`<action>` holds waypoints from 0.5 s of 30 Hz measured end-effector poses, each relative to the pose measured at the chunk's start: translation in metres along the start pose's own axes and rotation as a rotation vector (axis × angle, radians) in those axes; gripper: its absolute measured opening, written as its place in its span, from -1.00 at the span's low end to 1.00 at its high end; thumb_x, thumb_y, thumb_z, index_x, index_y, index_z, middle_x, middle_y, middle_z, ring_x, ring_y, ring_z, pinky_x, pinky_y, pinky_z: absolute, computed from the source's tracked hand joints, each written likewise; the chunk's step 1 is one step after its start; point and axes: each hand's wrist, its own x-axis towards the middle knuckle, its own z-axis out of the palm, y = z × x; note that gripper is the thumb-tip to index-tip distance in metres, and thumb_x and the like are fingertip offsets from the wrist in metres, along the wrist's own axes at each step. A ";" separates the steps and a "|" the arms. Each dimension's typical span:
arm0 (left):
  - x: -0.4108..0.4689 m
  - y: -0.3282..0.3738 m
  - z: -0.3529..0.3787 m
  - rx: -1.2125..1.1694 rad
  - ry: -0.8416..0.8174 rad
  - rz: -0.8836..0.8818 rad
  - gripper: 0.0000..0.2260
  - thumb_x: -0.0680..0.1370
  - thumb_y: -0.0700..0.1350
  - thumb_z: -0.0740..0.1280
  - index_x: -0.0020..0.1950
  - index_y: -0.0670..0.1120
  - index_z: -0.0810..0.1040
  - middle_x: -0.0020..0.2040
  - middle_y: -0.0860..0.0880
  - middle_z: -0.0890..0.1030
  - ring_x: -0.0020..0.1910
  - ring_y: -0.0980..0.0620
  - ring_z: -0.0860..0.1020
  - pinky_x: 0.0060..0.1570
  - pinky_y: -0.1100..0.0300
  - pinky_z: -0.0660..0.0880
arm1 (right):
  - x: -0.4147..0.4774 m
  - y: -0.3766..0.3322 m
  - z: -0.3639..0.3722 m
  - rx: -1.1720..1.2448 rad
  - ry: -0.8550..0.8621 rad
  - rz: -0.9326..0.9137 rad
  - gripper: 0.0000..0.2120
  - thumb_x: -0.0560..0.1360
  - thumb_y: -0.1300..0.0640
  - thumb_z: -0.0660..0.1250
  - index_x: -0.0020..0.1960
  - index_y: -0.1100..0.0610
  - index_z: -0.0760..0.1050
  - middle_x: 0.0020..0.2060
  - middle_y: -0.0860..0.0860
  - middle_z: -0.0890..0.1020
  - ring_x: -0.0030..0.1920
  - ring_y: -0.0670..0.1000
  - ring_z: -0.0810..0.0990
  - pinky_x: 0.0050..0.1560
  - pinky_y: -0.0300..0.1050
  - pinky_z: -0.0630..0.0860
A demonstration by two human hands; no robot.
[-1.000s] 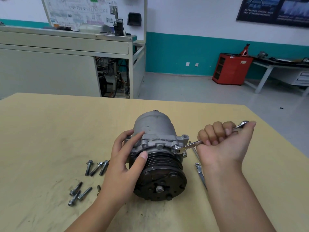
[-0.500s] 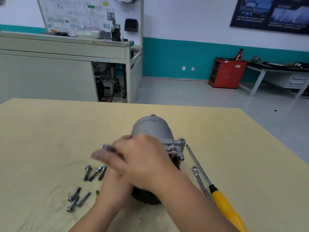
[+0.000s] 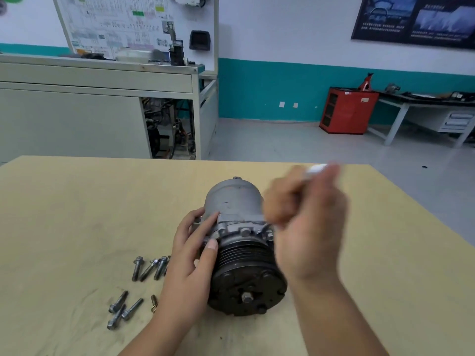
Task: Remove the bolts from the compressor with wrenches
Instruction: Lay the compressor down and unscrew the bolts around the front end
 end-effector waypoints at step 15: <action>0.002 -0.006 -0.015 -0.208 0.007 0.034 -0.67 0.47 0.03 0.15 0.17 0.34 0.46 0.23 0.50 0.29 0.29 0.46 0.26 0.03 0.70 0.18 | 0.000 0.023 -0.079 0.720 0.888 0.251 -0.44 0.52 -0.21 0.04 -0.55 0.08 0.15 -0.61 -0.06 0.09 -0.63 -0.02 0.05 -0.64 -0.32 0.05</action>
